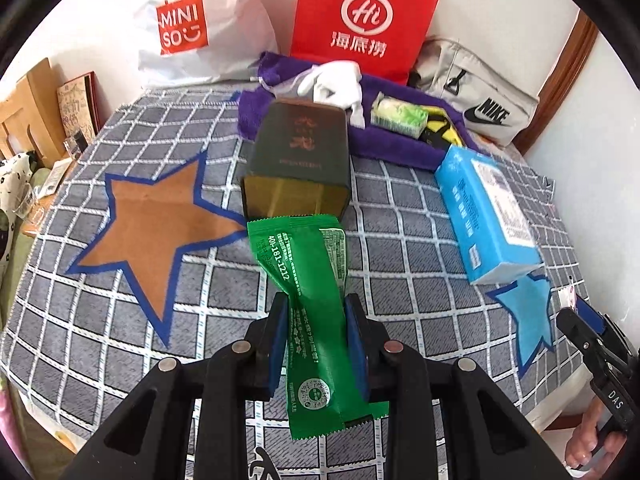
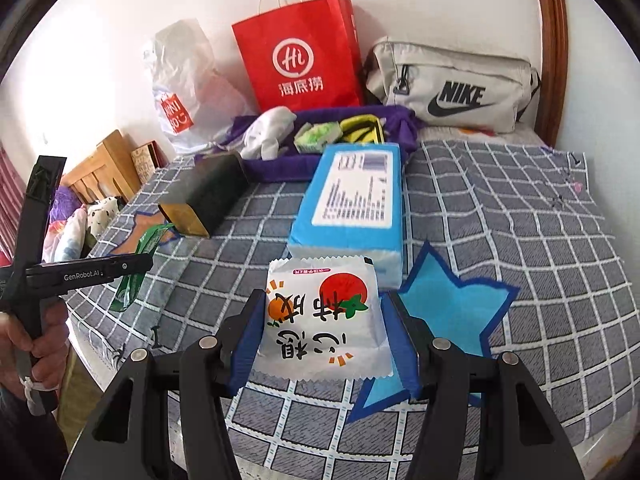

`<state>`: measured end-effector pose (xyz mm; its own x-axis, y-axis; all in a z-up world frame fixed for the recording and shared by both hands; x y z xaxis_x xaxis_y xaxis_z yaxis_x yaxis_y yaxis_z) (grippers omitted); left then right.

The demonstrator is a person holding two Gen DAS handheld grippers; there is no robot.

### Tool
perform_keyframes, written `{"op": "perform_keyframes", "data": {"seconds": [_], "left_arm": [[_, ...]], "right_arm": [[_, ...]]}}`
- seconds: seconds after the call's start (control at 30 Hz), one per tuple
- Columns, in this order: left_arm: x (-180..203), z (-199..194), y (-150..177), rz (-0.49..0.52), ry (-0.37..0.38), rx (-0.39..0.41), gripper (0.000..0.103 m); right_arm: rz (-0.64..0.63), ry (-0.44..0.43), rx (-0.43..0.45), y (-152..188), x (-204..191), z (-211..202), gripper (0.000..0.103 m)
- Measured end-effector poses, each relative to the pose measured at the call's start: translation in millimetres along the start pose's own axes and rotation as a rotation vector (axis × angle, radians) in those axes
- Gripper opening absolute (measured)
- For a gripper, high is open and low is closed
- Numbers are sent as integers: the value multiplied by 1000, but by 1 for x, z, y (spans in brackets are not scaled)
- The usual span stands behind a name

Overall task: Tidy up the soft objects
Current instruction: 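Lift and carry both snack packets over the purple towel with both tools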

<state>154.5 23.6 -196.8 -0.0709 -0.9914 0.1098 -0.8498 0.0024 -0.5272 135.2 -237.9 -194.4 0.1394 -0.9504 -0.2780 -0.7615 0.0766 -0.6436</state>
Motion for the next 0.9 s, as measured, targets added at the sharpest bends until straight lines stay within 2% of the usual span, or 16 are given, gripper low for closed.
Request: {"op": "perform_keyframes", "data": {"seconds": [0.53, 0.9], "left_arm": [[-15, -49, -57, 2, -16, 138, 27], [-19, -45, -106, 3, -6, 173, 27]], "right_arm": [[-39, -13, 94, -59, -19, -25, 58], [-51, -15, 140, -113, -21, -18, 58]]}}
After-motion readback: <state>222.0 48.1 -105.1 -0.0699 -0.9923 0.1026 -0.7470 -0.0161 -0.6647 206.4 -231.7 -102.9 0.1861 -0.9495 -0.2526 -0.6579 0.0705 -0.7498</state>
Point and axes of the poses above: each gripper's, at about its wrist camera, not at the fingertips, and z roughly the way its jaws point, x to its right, y to its underside, the point moved 6 cm from there along z, roughly the way its jaws point, and after that the axes turned 6 degrees about z, right-handed, at the moved point
